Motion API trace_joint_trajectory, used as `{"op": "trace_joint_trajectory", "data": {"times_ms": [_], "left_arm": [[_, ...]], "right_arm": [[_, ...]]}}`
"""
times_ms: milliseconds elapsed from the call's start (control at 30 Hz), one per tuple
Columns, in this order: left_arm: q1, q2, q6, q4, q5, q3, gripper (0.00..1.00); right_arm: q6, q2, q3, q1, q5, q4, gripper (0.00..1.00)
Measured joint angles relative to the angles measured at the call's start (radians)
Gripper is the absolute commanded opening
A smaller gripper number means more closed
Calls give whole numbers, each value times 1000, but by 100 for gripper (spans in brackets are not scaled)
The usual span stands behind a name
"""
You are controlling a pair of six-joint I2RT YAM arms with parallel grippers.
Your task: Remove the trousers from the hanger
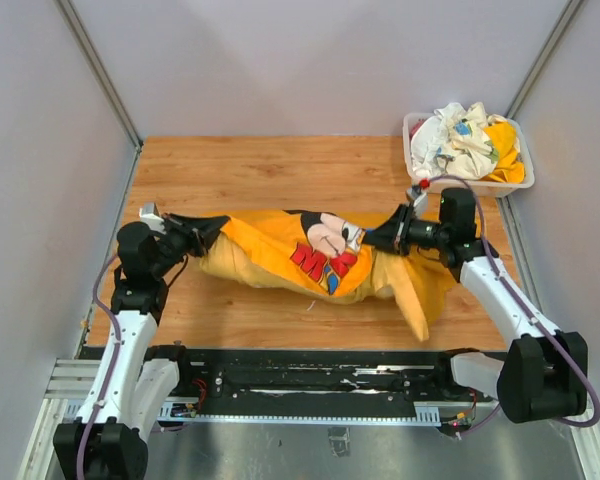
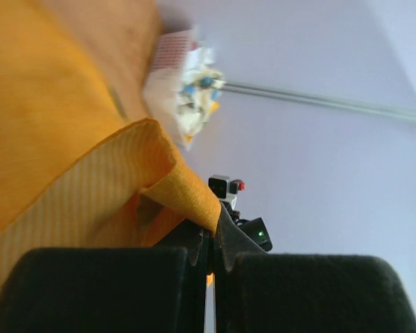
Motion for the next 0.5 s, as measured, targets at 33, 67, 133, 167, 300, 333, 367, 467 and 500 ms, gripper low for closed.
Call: {"op": "trace_joint_trajectory", "data": {"times_ms": [33, 67, 133, 167, 300, 333, 367, 467, 500], "left_arm": [[-1, 1, 3, -27, 1, -33, 0], [-2, 1, 9, -70, 0, -66, 0], [-4, -16, 19, -132, -1, -94, 0], [-5, -34, 25, -159, -2, -102, 0], [-6, -123, 41, -227, -13, -111, 0], [-6, -154, 46, -251, -16, -116, 0], [-6, -183, 53, -273, -21, -123, 0], [-6, -280, 65, -357, -40, -165, 0], [-6, -301, 65, -370, -42, -186, 1]], "right_arm": [[-18, 2, -54, 0, 0, -40, 1], [-37, -3, -101, 2, 0, -79, 1], [-73, -31, -167, 5, -2, -153, 1], [-90, -55, -186, 7, -2, -186, 1], [-149, -163, -219, 13, -12, -270, 1], [-173, -188, -225, 13, -13, -302, 1], [-181, -194, -228, 13, -14, -312, 1], [-237, -211, -265, 13, -7, -370, 1], [-247, -204, -281, 13, -2, -379, 1]]}}
